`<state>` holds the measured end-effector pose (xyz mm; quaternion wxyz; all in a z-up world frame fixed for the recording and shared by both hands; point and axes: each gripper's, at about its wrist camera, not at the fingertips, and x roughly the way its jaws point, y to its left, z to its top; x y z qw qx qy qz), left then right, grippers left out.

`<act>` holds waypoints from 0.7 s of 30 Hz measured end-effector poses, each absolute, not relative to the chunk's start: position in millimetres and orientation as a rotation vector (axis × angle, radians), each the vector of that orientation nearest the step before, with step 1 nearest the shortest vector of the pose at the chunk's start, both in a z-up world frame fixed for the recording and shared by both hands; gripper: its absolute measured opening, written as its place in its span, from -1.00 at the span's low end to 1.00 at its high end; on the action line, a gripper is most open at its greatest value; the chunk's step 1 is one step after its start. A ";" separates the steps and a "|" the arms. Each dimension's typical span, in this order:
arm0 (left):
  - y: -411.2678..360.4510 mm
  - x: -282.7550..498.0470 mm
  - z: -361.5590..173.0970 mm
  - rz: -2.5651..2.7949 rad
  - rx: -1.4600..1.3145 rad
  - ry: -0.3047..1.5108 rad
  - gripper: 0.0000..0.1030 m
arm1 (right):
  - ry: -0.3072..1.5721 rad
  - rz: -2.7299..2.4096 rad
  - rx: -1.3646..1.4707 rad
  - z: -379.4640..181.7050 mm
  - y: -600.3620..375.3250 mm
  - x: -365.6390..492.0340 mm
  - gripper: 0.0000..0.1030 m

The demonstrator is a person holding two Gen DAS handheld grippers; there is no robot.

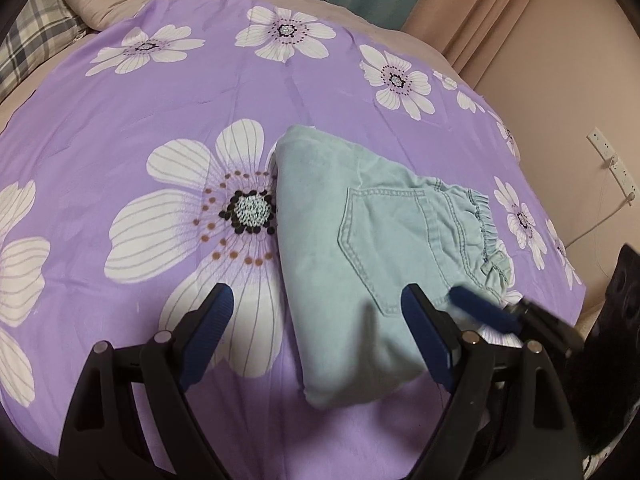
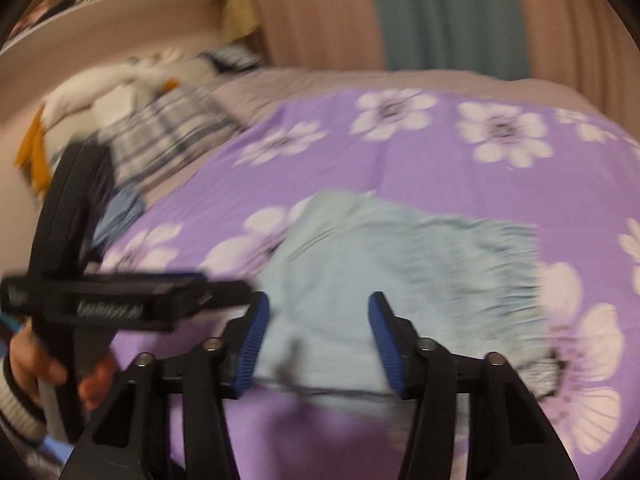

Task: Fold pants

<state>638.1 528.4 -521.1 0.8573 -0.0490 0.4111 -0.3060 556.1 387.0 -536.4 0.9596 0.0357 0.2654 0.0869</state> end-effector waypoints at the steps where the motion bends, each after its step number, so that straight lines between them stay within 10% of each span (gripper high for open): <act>1: 527.1 639.4 -520.7 -0.644 -0.102 0.863 0.65 | 0.553 0.194 0.049 -540.2 393.6 559.6 -0.17; 7: 516.4 652.1 -520.4 -0.663 -0.080 0.851 0.47 | 0.590 0.233 0.008 -551.2 405.1 566.9 -0.31; 12: 503.0 665.7 -527.9 -0.699 -0.068 0.856 -0.21 | 0.630 0.222 0.025 -560.2 401.8 574.8 -0.33; 21: 483.2 693.5 -550.0 -0.692 -0.006 0.915 -0.15 | 0.675 0.244 0.031 -574.4 402.1 582.1 -0.36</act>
